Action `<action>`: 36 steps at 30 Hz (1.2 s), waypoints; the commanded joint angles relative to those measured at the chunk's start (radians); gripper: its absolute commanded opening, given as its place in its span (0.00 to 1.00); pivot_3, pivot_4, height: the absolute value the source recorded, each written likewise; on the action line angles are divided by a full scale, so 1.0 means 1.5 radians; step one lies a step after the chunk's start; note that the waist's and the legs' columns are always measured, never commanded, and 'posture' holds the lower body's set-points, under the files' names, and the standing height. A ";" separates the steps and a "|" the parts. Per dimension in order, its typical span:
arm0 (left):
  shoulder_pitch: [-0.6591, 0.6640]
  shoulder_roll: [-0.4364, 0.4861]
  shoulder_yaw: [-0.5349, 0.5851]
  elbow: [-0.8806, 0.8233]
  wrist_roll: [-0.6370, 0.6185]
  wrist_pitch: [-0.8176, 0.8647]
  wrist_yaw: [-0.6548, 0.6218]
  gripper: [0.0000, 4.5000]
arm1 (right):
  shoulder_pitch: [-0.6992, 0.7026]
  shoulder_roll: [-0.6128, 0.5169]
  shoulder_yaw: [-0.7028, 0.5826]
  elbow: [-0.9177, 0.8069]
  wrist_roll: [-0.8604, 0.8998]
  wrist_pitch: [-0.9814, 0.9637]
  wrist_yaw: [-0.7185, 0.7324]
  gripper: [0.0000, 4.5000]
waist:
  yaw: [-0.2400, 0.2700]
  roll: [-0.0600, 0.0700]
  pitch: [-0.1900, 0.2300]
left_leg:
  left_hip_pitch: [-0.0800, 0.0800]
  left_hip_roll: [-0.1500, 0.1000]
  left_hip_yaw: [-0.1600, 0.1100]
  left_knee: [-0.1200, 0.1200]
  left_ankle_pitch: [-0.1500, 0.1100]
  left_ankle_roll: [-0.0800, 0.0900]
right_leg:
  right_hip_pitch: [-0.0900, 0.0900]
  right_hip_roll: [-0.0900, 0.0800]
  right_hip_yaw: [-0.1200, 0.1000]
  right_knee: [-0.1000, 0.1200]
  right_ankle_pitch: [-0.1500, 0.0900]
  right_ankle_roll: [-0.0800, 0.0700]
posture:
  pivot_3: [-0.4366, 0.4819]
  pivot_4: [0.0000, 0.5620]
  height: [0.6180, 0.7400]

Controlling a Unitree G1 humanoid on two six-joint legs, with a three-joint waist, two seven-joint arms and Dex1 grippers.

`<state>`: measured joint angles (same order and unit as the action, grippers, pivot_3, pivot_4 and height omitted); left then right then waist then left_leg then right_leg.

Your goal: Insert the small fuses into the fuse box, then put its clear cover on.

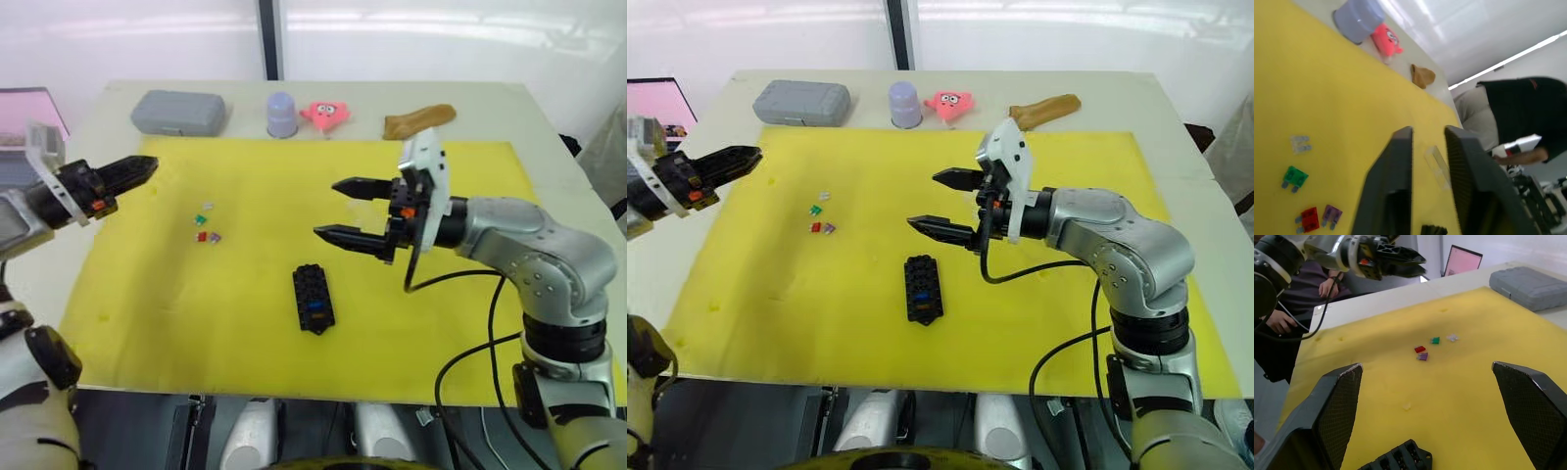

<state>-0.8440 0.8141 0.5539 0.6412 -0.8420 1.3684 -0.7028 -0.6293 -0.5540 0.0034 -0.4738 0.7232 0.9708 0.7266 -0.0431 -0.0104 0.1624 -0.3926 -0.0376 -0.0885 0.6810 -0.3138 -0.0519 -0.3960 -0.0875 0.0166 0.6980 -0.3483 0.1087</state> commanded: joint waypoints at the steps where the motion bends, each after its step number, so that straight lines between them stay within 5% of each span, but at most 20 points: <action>1: -0.053 -0.001 -0.044 0.121 0.068 -0.056 0.011 0.65 | 0.000 -0.001 0.010 -0.022 -0.009 -0.020 -0.012 1.00 | -0.001 0.000 0.000 | 0.000 0.000 0.000 0.000 0.000 0.000 | 0.000 0.000 0.000 0.000 0.000 0.000 | 0.48 0.27 1.00; 3: -0.079 -0.003 -0.065 0.174 0.090 -0.076 -0.009 0.89 | 0.003 -0.003 0.013 -0.026 -0.008 -0.021 -0.017 1.00 | -0.003 0.000 0.000 | 0.000 0.000 0.000 0.000 0.000 0.000 | -0.001 0.000 0.000 0.000 0.000 0.000 | 0.48 0.27 1.00; 17: -0.145 -0.047 -0.124 0.387 0.222 -0.236 -0.110 0.89 | 0.027 -0.025 0.005 -0.074 0.004 -0.002 -0.066 1.00 | -0.002 -0.001 0.000 | -0.001 0.000 0.001 0.000 0.000 0.000 | -0.002 0.000 0.000 0.001 0.000 0.000 | 0.48 0.27 1.00; 36: -0.166 -0.110 -0.101 0.421 0.256 -0.299 -0.121 0.89 | 0.035 -0.029 0.003 -0.099 0.023 0.022 -0.100 1.00 | -0.001 -0.001 0.000 | -0.001 0.000 0.000 0.000 0.000 0.000 | -0.001 0.000 0.000 0.001 0.000 0.000 | 0.48 0.27 1.00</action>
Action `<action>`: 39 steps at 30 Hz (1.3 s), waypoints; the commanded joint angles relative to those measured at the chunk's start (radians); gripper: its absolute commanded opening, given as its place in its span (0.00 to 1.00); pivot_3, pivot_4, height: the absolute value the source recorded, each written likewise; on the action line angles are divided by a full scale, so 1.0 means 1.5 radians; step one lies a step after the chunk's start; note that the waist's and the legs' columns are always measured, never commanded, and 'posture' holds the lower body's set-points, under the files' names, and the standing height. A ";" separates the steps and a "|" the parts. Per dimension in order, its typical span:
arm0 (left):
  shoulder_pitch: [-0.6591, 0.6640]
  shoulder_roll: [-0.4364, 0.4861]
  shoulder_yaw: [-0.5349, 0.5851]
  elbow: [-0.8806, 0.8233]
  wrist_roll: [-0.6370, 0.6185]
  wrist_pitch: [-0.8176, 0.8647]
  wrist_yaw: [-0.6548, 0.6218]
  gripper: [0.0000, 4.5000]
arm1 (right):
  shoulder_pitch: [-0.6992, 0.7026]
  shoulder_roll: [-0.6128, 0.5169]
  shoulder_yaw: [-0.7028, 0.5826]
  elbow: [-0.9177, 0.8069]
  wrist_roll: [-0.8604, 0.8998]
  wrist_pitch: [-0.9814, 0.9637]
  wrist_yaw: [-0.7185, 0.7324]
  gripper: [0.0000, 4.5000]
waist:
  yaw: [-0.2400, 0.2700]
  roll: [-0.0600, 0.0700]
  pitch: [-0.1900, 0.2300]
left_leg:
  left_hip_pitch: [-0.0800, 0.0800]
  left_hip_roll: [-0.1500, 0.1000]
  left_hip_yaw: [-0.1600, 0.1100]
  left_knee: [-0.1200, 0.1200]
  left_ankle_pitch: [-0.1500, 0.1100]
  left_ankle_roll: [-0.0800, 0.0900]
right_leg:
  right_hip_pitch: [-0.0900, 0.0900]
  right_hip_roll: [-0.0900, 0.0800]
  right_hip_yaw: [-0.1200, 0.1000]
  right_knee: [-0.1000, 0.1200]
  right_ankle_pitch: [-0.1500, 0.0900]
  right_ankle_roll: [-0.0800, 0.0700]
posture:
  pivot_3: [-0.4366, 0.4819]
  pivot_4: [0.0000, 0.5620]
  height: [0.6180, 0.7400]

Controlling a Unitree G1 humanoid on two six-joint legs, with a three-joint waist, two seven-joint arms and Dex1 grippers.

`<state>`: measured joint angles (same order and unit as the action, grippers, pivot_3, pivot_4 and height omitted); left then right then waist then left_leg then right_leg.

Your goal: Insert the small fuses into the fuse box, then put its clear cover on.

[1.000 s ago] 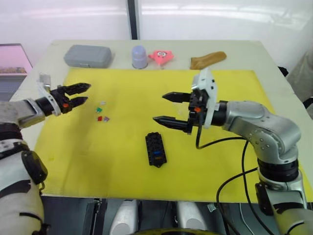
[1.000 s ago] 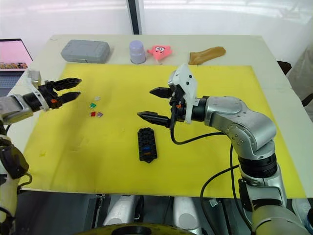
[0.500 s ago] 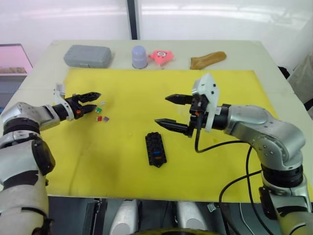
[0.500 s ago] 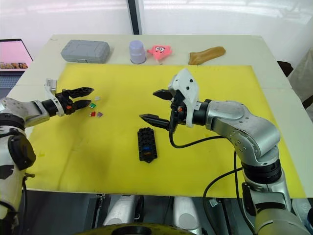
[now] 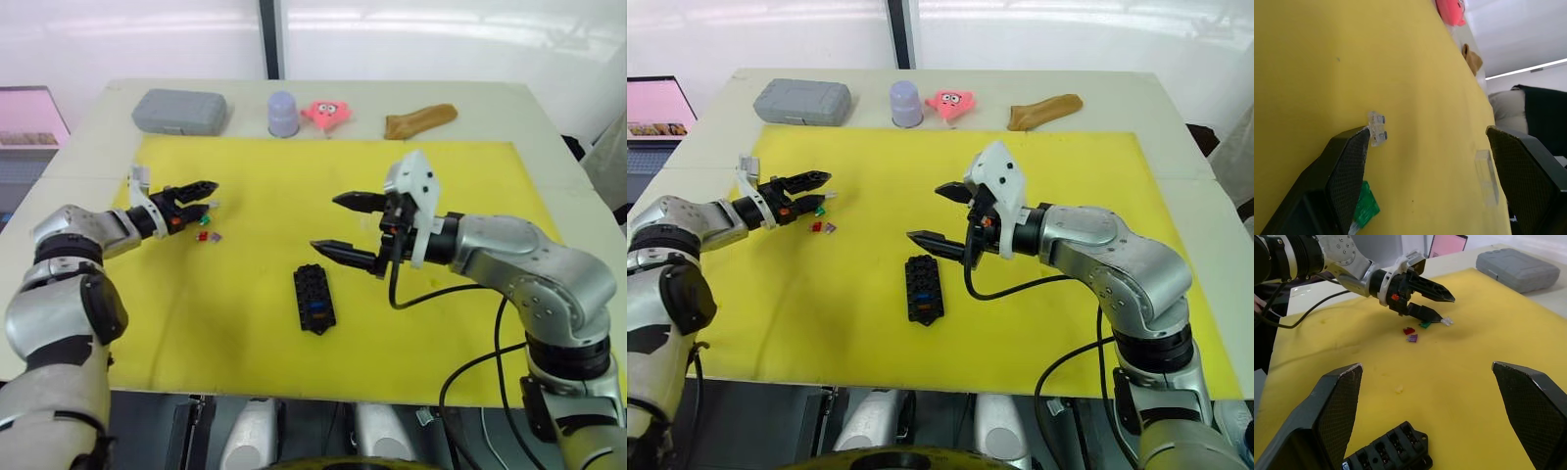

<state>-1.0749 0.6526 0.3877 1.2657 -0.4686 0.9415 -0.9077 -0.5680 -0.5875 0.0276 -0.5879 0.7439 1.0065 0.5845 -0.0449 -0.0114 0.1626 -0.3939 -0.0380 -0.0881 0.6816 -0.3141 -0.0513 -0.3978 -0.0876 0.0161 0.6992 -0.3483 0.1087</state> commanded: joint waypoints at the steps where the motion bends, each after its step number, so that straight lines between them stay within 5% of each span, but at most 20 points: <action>1: -0.012 -0.004 0.011 0.007 0.009 -0.021 0.026 0.89 | -0.006 -0.006 -0.014 -0.024 0.009 -0.001 -0.007 1.00 | 0.000 0.000 0.000 | 0.000 0.000 0.000 0.000 0.000 0.000 | 0.000 0.000 0.000 0.000 0.000 0.000 | 0.48 0.27 1.00; 22: -0.013 -0.039 0.049 0.019 0.019 -0.065 0.095 0.89 | -0.009 -0.019 -0.028 -0.032 0.030 0.008 -0.030 1.00 | 0.003 0.000 0.000 | 0.001 0.000 0.000 0.001 0.000 0.000 | 0.001 0.000 0.000 0.001 0.000 0.000 | 0.48 0.27 1.00; 25: -0.009 -0.040 0.055 0.020 0.016 -0.068 0.103 0.70 | -0.007 -0.027 -0.025 -0.033 0.027 0.006 -0.027 1.00 | 0.002 0.000 0.000 | 0.001 0.000 0.000 0.001 0.000 0.000 | 0.001 0.000 0.000 0.001 0.000 0.000 | 0.48 0.27 1.00; 27: -0.008 -0.039 0.056 0.019 0.017 -0.068 0.104 0.48 | -0.007 -0.032 -0.023 -0.033 0.023 0.004 -0.024 1.00 | 0.002 0.000 0.000 | 0.001 0.000 0.000 0.001 0.000 0.000 | 0.001 0.000 0.000 0.001 0.000 0.000 | 0.48 0.27 1.00; 38: -0.002 -0.031 0.067 0.019 0.013 -0.078 0.115 0.48 | -0.008 -0.036 -0.015 -0.028 0.017 -0.004 -0.021 1.00 | 0.001 0.000 0.000 | 0.001 0.000 0.000 0.001 0.000 0.000 | 0.001 0.000 0.000 0.001 0.000 0.000 | 0.48 0.27 1.00; 39: 0.001 -0.030 0.067 0.017 0.014 -0.087 0.118 0.42 | -0.007 -0.036 -0.015 -0.029 0.017 -0.004 -0.021 1.00 | 0.001 0.000 0.000 | 0.001 0.000 0.000 0.001 0.000 0.000 | 0.001 0.000 0.000 0.001 0.000 0.000 | 0.48 0.27 1.00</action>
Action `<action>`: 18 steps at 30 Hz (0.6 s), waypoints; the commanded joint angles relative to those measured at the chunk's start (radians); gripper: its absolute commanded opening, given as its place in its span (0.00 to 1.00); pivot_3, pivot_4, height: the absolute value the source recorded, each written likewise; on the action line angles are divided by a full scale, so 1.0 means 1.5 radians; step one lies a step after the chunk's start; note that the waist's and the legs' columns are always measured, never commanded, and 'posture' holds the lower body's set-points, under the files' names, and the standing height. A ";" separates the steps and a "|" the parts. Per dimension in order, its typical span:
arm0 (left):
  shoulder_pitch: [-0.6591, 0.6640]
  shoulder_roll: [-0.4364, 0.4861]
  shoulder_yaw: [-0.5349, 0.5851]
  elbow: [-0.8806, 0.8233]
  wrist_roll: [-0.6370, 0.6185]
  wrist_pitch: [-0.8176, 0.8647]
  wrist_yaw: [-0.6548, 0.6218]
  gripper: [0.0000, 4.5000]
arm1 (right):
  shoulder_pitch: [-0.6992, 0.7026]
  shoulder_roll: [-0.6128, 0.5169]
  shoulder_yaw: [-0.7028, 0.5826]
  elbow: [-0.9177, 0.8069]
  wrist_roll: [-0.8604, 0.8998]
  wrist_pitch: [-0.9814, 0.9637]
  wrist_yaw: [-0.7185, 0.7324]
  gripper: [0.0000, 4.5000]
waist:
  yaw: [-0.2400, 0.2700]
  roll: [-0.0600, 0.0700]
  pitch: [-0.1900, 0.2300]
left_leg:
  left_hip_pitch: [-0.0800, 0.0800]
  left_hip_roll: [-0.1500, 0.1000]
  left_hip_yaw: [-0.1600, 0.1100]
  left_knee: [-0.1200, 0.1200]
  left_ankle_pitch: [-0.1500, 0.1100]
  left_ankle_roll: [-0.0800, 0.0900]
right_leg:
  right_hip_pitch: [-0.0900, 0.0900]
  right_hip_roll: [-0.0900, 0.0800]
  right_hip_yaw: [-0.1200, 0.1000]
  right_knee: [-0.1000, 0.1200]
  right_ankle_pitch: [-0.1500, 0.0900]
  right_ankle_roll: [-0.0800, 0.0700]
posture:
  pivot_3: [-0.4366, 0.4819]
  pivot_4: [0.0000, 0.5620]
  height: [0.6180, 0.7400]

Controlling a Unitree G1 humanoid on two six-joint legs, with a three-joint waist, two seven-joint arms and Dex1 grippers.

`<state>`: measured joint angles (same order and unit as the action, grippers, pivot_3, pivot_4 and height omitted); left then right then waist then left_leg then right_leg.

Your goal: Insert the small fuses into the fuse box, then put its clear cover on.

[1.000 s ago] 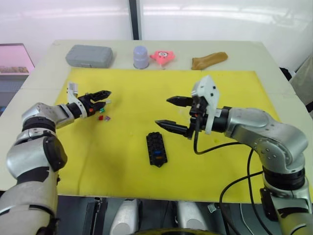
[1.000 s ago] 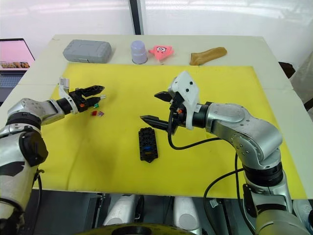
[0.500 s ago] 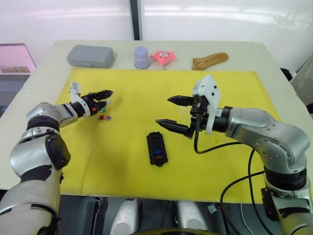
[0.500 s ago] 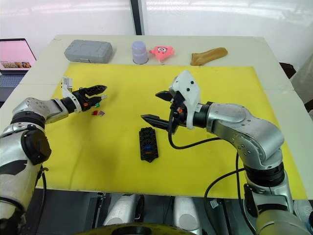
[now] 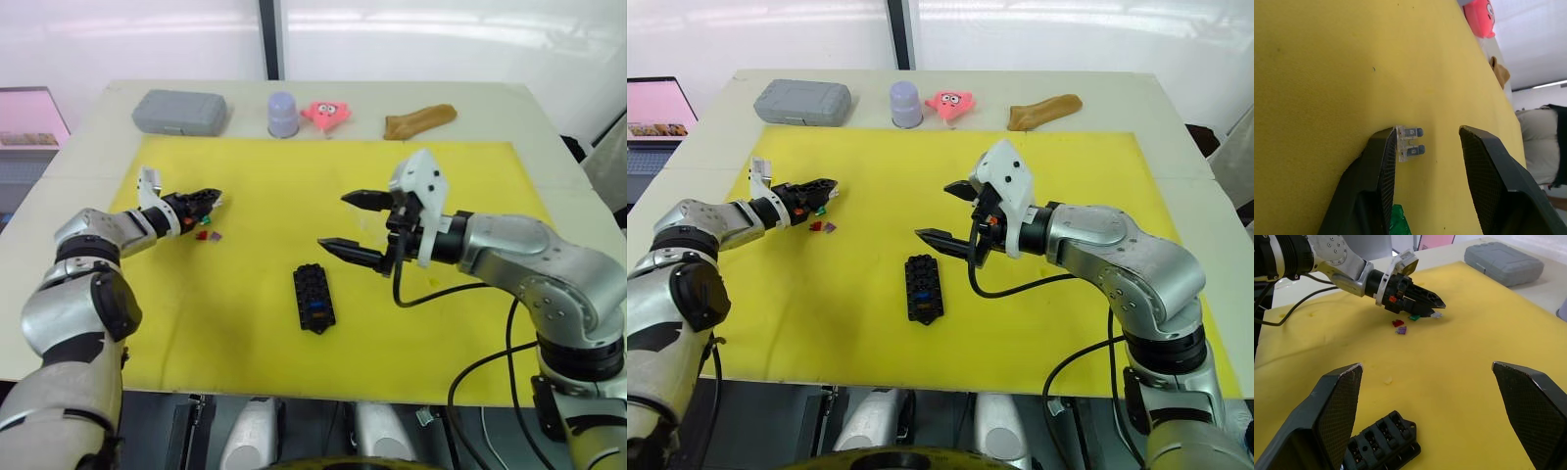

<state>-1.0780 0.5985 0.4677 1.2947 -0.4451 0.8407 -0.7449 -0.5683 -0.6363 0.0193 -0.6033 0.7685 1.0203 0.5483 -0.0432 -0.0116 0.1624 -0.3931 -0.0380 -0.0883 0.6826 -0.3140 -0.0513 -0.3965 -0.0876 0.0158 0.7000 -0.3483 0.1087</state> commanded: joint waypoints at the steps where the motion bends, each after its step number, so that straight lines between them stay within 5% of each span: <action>1: 0.004 0.007 0.015 -0.003 -0.002 -0.024 0.011 0.36 | -0.007 -0.004 -0.010 -0.019 0.001 -0.014 0.003 1.00 | -0.001 0.000 0.000 | 0.000 0.000 0.000 0.000 0.000 0.000 | 0.000 0.000 0.000 0.000 0.000 0.000 | 0.48 0.27 1.00; 5: 0.007 0.021 0.023 -0.005 -0.007 -0.023 0.005 0.01 | -0.006 -0.006 -0.009 -0.021 0.003 -0.014 0.005 1.00 | -0.001 0.000 0.000 | 0.000 0.000 0.000 0.000 0.000 0.000 | 0.000 0.000 0.000 0.000 0.000 0.000 | 0.48 0.27 1.00; 13: 0.001 0.069 0.013 -0.017 0.001 -0.002 -0.052 0.01 | 0.002 -0.007 -0.001 -0.025 0.005 -0.016 0.017 1.00 | -0.008 0.000 0.000 | 0.000 0.001 0.000 -0.001 0.000 0.000 | -0.001 0.001 0.000 0.000 0.000 0.000 | 0.48 0.27 1.00; 18: -0.017 0.107 -0.083 -0.061 0.048 0.041 -0.214 0.01 | 0.006 -0.013 0.009 -0.024 0.005 -0.021 0.039 1.00 | -0.006 0.000 0.000 | 0.000 0.000 0.000 -0.001 0.000 0.000 | -0.001 0.001 0.000 0.000 0.000 0.000 | 0.48 0.27 1.00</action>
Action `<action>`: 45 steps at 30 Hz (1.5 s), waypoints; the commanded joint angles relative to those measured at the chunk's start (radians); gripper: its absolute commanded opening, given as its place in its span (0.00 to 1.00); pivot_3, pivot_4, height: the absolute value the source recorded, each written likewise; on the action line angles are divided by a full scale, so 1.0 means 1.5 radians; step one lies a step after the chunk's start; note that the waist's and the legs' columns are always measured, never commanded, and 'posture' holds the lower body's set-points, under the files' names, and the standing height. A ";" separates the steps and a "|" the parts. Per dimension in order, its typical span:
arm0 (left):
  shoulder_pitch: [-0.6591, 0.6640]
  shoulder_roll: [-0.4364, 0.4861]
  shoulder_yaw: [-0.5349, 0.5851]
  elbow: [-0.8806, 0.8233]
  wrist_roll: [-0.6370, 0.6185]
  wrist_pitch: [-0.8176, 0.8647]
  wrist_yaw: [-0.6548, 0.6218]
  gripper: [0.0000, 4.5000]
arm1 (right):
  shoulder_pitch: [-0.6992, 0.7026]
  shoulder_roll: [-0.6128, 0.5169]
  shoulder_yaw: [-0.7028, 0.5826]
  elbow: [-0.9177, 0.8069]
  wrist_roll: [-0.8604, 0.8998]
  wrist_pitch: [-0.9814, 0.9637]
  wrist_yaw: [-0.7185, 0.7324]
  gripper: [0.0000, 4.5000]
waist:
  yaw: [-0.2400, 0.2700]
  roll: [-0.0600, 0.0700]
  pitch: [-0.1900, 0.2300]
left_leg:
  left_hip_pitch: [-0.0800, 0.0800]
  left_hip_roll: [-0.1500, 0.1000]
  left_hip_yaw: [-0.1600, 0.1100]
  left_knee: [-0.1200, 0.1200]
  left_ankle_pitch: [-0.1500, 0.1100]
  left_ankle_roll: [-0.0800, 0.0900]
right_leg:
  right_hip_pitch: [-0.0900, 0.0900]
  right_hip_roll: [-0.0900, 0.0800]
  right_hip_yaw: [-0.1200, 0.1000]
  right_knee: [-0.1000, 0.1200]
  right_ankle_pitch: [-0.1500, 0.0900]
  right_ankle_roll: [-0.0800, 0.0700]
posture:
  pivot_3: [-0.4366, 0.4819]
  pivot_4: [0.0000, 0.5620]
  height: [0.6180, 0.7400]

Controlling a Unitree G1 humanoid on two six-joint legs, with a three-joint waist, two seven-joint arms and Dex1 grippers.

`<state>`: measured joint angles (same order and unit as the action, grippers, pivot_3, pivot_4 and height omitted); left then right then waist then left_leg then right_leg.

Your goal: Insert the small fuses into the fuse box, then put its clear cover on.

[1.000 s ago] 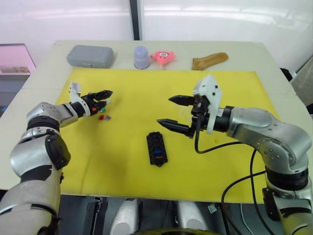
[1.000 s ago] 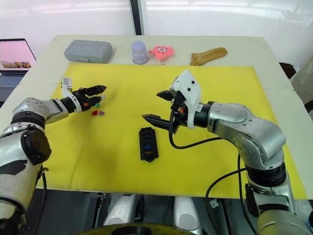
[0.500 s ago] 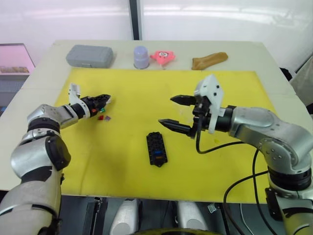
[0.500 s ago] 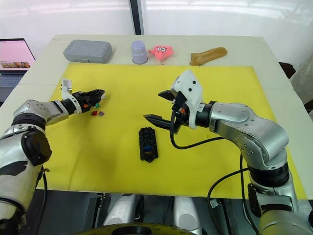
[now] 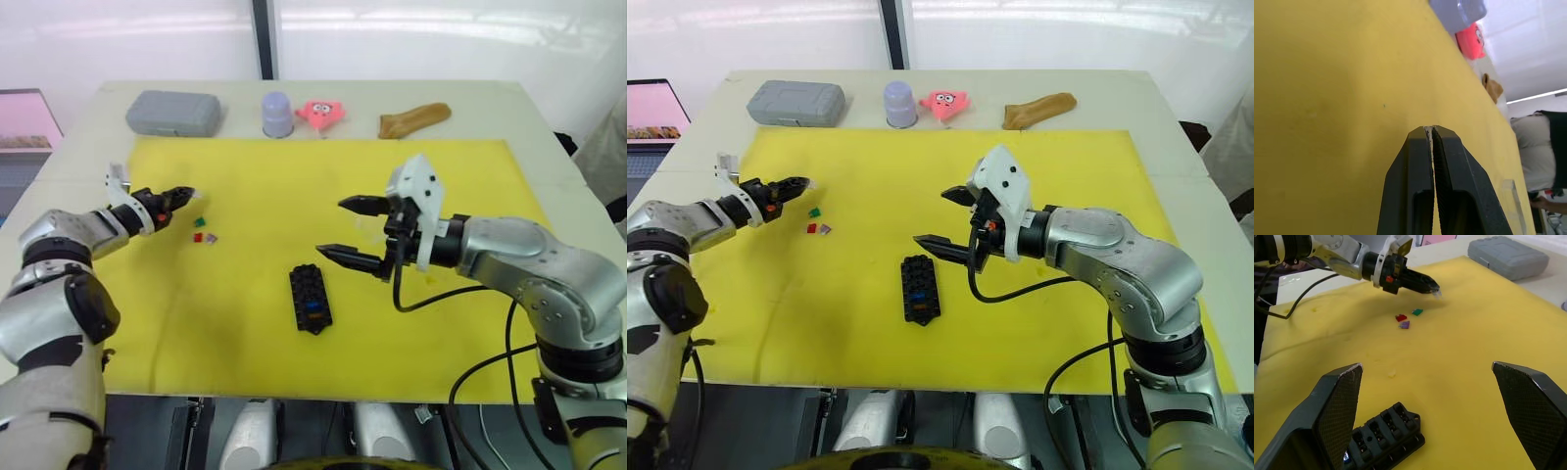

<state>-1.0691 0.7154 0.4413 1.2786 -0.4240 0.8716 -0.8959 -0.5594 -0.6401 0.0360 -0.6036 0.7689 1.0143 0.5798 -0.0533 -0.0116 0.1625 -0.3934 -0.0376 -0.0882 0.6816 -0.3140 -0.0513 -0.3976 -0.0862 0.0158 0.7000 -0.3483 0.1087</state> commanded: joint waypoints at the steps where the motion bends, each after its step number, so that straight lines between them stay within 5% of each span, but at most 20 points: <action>1: -0.022 0.039 -0.118 -0.074 0.057 0.026 -0.185 0.01 | 0.004 -0.016 -0.001 -0.024 0.005 -0.019 0.029 1.00 | 0.001 0.000 0.000 | 0.000 0.000 0.000 0.000 0.000 0.000 | 0.000 0.000 0.000 0.000 0.000 0.000 | 0.48 0.27 1.00; 6: 0.014 0.103 -0.369 -0.217 0.115 -0.008 -0.463 0.01 | 0.027 -0.054 0.005 -0.031 0.010 -0.037 0.090 1.00 | 0.001 0.000 0.000 | 0.000 0.000 0.000 0.000 0.000 0.000 | 0.000 0.000 0.000 -0.001 0.000 0.000 | 0.48 0.27 1.00; 13: 0.061 0.313 -0.732 -0.521 -0.114 -0.084 -0.479 0.01 | 0.066 -0.105 0.002 -0.049 0.014 -0.056 0.157 1.00 | -0.005 0.000 0.000 | 0.000 0.004 -0.001 -0.001 0.000 0.000 | 0.001 0.000 0.002 -0.002 0.000 0.000 | 0.48 0.27 1.00; 16: 0.041 0.377 -0.880 -0.591 -0.129 -0.195 -0.479 0.01 | 0.078 -0.116 -0.001 -0.057 0.014 -0.060 0.165 1.00 | -0.002 0.000 0.000 | 0.000 0.004 -0.001 -0.001 0.000 0.000 | 0.001 0.000 0.002 -0.002 0.000 0.000 | 0.48 0.27 1.00; 24: -0.028 0.375 -1.113 -0.557 -0.136 -0.342 -0.479 0.01 | 0.098 -0.116 -0.016 -0.084 0.025 -0.047 0.138 1.00 | 0.006 -0.001 0.001 | 0.000 0.003 0.000 0.001 -0.003 0.004 | 0.002 0.002 0.001 -0.002 0.000 0.000 | 0.48 0.27 1.00; 29: -0.028 0.311 -1.112 -0.458 -0.160 -0.351 -0.479 0.01 | 0.106 -0.120 -0.026 -0.097 0.038 -0.036 0.120 1.00 | 0.006 -0.001 0.001 | 0.000 0.002 -0.001 0.001 -0.003 0.005 | 0.002 0.003 0.001 -0.002 0.000 0.000 | 0.48 0.27 1.00; 32: -0.026 0.303 -1.111 -0.429 -0.159 -0.360 -0.479 0.21 | 0.107 -0.125 -0.029 -0.098 0.044 -0.033 0.118 1.00 | 0.006 -0.001 0.001 | 0.000 0.002 -0.001 0.002 -0.003 0.005 | 0.002 0.003 0.001 -0.002 0.000 0.000 | 0.48 0.27 1.00; 35: -0.021 0.308 -1.099 -0.408 -0.154 -0.381 -0.479 0.55 | 0.103 -0.129 -0.026 -0.094 0.047 -0.035 0.124 1.00 | 0.006 -0.001 0.001 | 0.000 0.002 -0.001 0.002 -0.003 0.005 | 0.002 0.003 0.001 -0.002 0.000 0.000 | 0.48 0.27 1.00; 40: 0.013 0.369 -0.989 -0.399 -0.199 -0.332 -0.479 0.99 | 0.063 -0.119 -0.001 -0.065 0.038 -0.060 0.155 1.00 | 0.005 -0.001 0.001 | 0.001 0.002 -0.002 0.001 -0.002 0.007 | 0.003 0.003 0.001 -0.002 0.000 0.000 | 0.48 0.27 1.00; 45: 0.174 0.471 -0.789 -0.475 -0.308 -0.205 -0.479 0.99 | 0.021 -0.089 0.039 -0.021 0.012 -0.101 0.186 1.00 | -0.011 -0.001 0.001 | 0.001 0.004 -0.002 0.000 -0.001 0.007 | 0.001 0.003 0.002 -0.001 0.000 0.000 | 0.48 0.27 1.00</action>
<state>-0.8441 1.3980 -0.8360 0.6002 -0.8240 0.5041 -1.6098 -0.5050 -0.7853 0.0879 -0.6348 0.7970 0.8966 0.8419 -0.0697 -0.0135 0.1643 -0.3923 -0.0318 -0.0915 0.6820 -0.3156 -0.0416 -0.3963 -0.0813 0.0189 0.6984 -0.3487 0.1088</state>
